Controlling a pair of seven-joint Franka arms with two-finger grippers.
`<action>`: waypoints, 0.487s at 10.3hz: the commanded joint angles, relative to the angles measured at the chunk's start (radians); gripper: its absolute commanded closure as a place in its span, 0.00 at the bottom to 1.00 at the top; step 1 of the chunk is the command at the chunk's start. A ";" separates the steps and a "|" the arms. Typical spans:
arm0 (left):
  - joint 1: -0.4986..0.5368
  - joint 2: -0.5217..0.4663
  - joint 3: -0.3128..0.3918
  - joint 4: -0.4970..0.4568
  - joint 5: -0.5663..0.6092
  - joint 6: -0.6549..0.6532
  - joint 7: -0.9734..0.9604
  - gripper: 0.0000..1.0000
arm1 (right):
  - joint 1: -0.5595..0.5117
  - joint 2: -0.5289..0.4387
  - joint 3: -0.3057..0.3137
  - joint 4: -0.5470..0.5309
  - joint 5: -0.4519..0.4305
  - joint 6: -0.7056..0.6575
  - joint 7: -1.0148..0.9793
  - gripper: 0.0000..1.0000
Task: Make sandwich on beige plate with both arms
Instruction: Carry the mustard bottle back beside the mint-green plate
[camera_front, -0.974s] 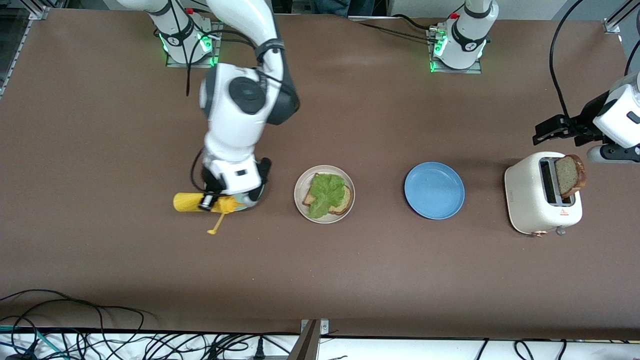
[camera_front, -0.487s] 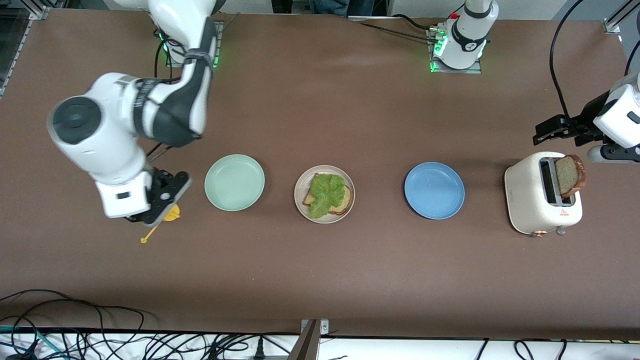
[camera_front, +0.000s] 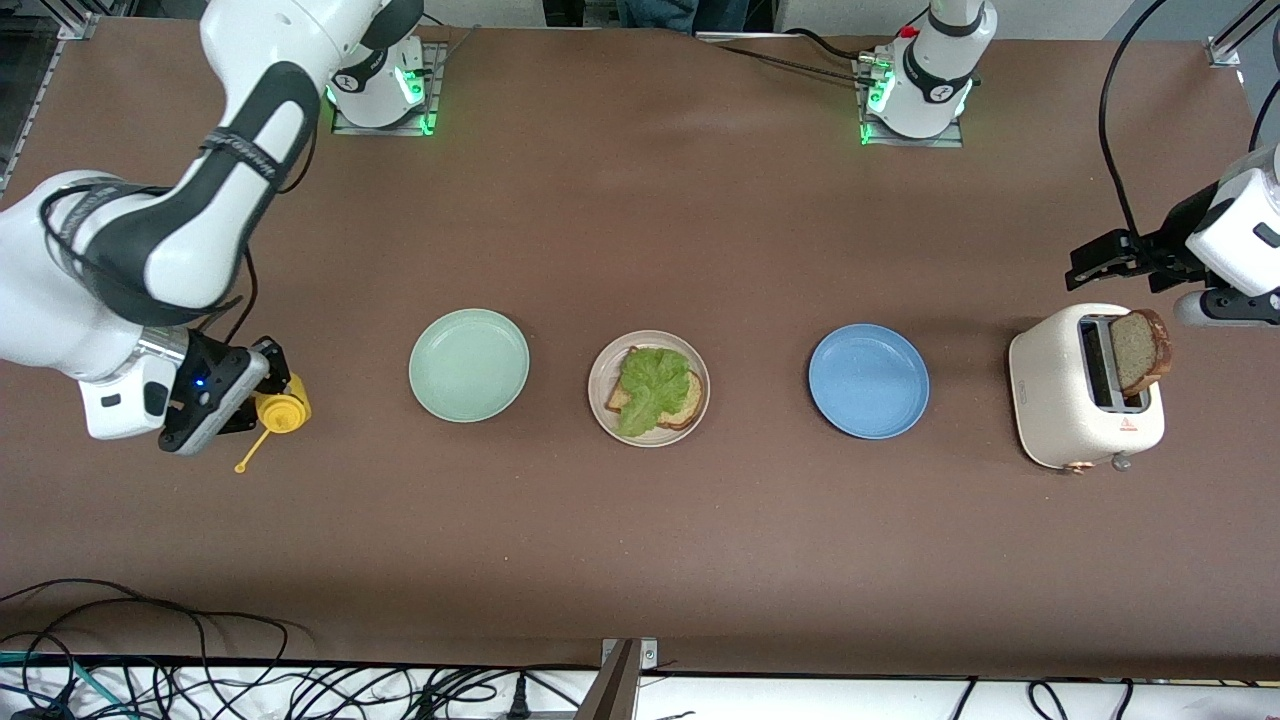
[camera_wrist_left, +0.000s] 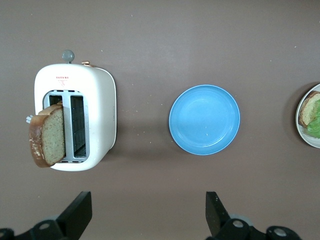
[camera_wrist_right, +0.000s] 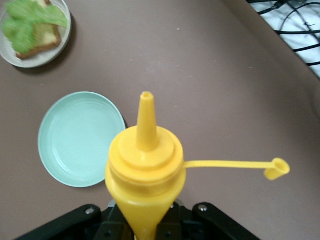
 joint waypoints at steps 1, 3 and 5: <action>0.001 -0.007 -0.002 -0.002 0.014 -0.006 0.014 0.00 | 0.025 -0.026 -0.006 -0.119 0.067 -0.013 -0.119 1.00; 0.001 -0.007 -0.002 -0.002 0.012 -0.005 0.014 0.00 | 0.024 -0.026 -0.003 -0.202 0.118 -0.016 -0.236 1.00; -0.001 -0.007 -0.002 -0.002 0.012 -0.006 0.014 0.00 | 0.016 -0.025 0.005 -0.292 0.194 -0.054 -0.322 1.00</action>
